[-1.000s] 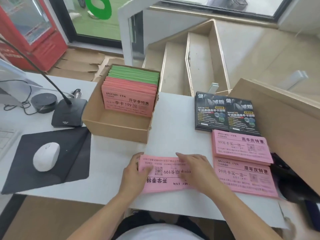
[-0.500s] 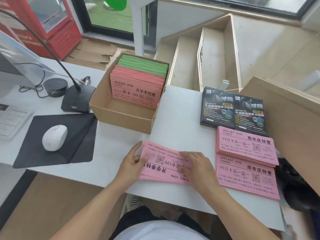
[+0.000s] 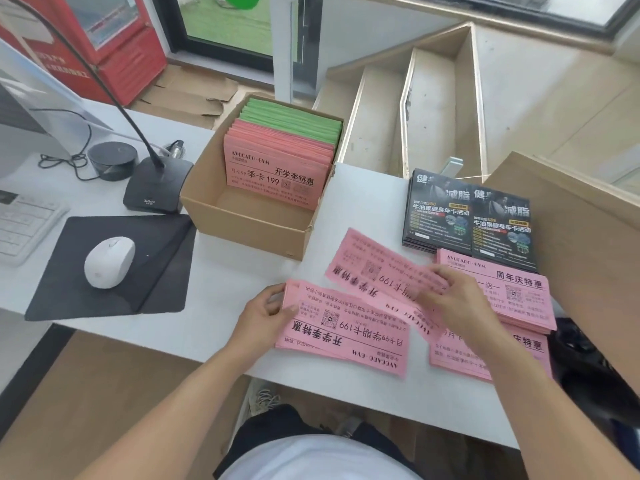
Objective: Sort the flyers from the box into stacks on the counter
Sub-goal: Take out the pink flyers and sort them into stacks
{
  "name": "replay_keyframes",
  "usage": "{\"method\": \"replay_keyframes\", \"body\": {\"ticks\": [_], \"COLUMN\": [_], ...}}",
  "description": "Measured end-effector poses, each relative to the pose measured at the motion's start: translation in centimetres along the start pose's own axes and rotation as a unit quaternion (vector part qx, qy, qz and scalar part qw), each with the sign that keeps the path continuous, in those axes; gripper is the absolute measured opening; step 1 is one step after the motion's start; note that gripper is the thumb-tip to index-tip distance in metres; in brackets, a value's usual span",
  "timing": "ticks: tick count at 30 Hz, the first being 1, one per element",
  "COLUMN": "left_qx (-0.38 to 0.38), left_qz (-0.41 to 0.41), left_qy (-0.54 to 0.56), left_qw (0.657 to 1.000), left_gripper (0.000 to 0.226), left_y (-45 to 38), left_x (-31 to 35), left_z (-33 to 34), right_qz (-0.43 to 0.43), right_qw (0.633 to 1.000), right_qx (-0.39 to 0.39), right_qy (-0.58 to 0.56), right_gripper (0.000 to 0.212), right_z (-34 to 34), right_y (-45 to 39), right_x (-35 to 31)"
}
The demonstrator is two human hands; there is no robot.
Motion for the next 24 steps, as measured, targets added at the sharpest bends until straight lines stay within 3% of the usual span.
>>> {"method": "replay_keyframes", "body": {"ticks": [3,6,8,10,13,15,18,21,22,24], "left_qx": [0.003,0.015,0.017,0.021,0.037,0.040,0.059,0.153,0.150,0.067], "left_qz": [-0.002,0.008,0.010,0.012,0.008,0.001,0.043,0.166,0.209,0.248], "left_qy": [0.005,-0.002,-0.002,0.004,0.015,0.022,-0.006,-0.132,-0.184,-0.263], "left_qw": [1.000,1.000,1.000,1.000,0.999,0.999,0.997,0.965,0.949,0.930], "left_gripper": [0.059,0.076,0.082,0.075,0.039,0.029,0.048,0.063,0.067,0.081], "left_y": [0.2,0.4,0.5,0.6,0.6,0.6,0.9,2.3,2.7,3.3], "left_x": [0.1,0.1,0.0,0.1,0.6,0.5,0.7,2.4,3.0,3.0], "left_z": [0.3,0.5,0.7,0.7,0.3,0.1,-0.2,-1.2,-0.9,0.7], "right_qz": [-0.027,-0.124,-0.168,-0.188,-0.205,-0.209,-0.206,-0.215,-0.217,-0.221], "right_qw": [0.989,0.928,0.893,0.881,0.869,0.868,0.868,0.862,0.860,0.854], "right_qx": [-0.084,-0.074,-0.048,-0.028,-0.024,-0.034,-0.052,-0.043,-0.039,-0.033], "right_qy": [0.116,0.344,0.415,0.433,0.450,0.449,0.449,0.458,0.461,0.471], "right_gripper": [0.029,0.063,0.077,0.074,0.064,0.063,0.079,0.089,0.090,0.091], "right_z": [3.5,6.2,7.2,7.4,7.6,7.8,8.1,8.1,8.1,8.1], "right_y": [0.7,0.7,0.9,0.9,1.2,1.7,2.4,2.7,2.8,2.9], "right_x": [0.3,1.4,1.6,1.3,1.0,1.0,1.6,1.7,1.7,1.6]}}
Point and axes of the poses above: each hand's wrist, its own y-axis away from the middle knuckle, its own z-axis out of the palm, x = y × z, the point moved 7 cm from there along -y, towards the middle knuckle, and after that the axes turned 9 degrees about x, right-handed, at the moved point
